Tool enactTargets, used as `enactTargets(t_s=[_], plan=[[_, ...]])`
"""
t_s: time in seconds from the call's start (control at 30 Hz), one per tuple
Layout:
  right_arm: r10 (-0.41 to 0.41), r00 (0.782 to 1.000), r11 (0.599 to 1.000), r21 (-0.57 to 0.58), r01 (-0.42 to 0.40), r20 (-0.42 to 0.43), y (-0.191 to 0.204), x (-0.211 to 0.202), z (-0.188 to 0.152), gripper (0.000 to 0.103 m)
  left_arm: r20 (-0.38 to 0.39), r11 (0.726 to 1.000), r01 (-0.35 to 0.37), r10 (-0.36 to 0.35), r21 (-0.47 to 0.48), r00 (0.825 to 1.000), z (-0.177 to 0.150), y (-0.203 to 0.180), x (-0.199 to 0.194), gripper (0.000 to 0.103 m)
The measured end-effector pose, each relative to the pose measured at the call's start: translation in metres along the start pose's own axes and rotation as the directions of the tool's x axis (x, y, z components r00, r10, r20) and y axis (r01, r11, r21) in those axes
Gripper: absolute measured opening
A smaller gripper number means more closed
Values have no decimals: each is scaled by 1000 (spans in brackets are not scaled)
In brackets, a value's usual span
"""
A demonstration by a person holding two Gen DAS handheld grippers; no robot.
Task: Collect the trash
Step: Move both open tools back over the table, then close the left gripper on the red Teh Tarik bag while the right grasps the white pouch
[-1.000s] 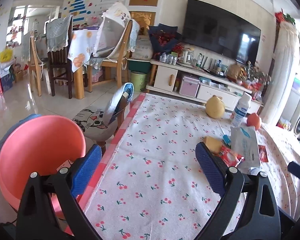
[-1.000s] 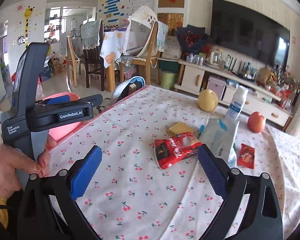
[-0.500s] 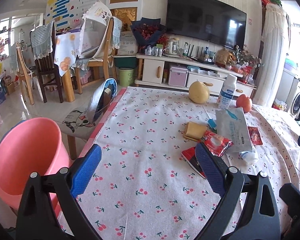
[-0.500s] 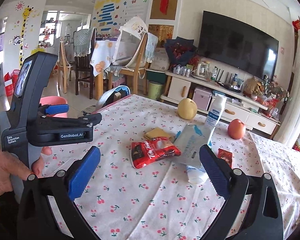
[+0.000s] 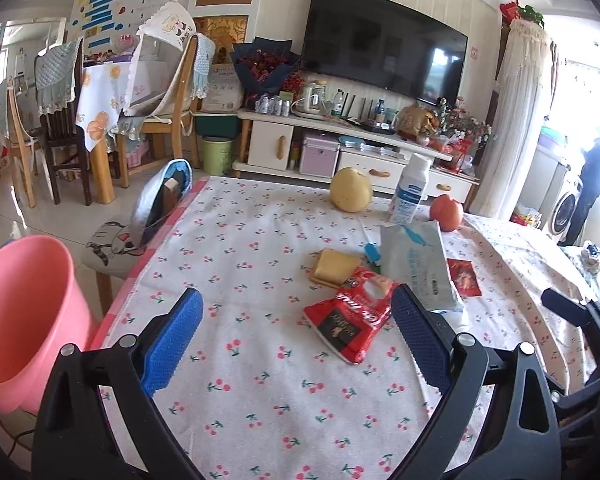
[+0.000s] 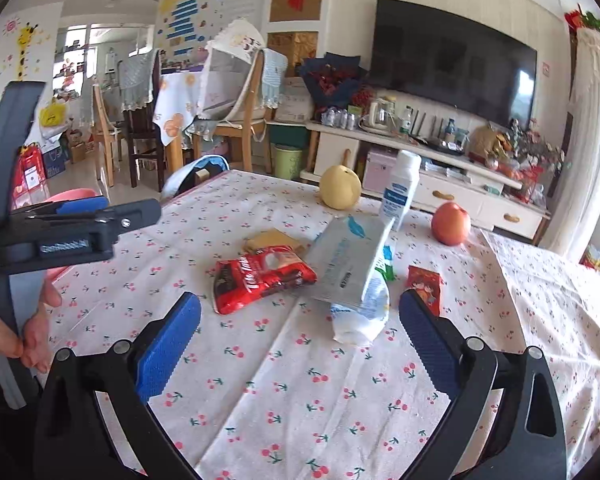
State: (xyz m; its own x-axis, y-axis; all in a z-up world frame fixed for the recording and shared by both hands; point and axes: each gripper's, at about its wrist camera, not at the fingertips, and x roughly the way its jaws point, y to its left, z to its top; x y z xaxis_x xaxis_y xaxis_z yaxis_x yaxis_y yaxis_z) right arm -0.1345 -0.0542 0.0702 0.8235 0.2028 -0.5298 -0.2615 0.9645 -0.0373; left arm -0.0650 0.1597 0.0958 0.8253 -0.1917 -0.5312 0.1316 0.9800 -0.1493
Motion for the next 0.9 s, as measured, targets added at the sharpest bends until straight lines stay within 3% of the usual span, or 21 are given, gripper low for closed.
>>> enactTargets(t_s=[0.23,0.37,0.53,0.73,0.9], plan=[[37,998,978,208,-23,-60,-58,13,-2,98,-52,997,63,-61,38,997,7,-24,25,95],[78,994,951,306,-50,-79,-86,20,-1,98,-124,982,160,-147,100,981,6,-47,51,95],[137,984,930,356,-87,-116,-99,36,-1,98,-216,936,185,-123,300,969,-3,-71,93,95],[249,960,872,462,-164,-128,-111,74,1,98,-268,915,197,-103,351,958,-4,-75,125,95],[297,949,836,509,-204,-107,-123,98,7,97,-314,920,194,-84,340,946,-6,-71,144,95]])
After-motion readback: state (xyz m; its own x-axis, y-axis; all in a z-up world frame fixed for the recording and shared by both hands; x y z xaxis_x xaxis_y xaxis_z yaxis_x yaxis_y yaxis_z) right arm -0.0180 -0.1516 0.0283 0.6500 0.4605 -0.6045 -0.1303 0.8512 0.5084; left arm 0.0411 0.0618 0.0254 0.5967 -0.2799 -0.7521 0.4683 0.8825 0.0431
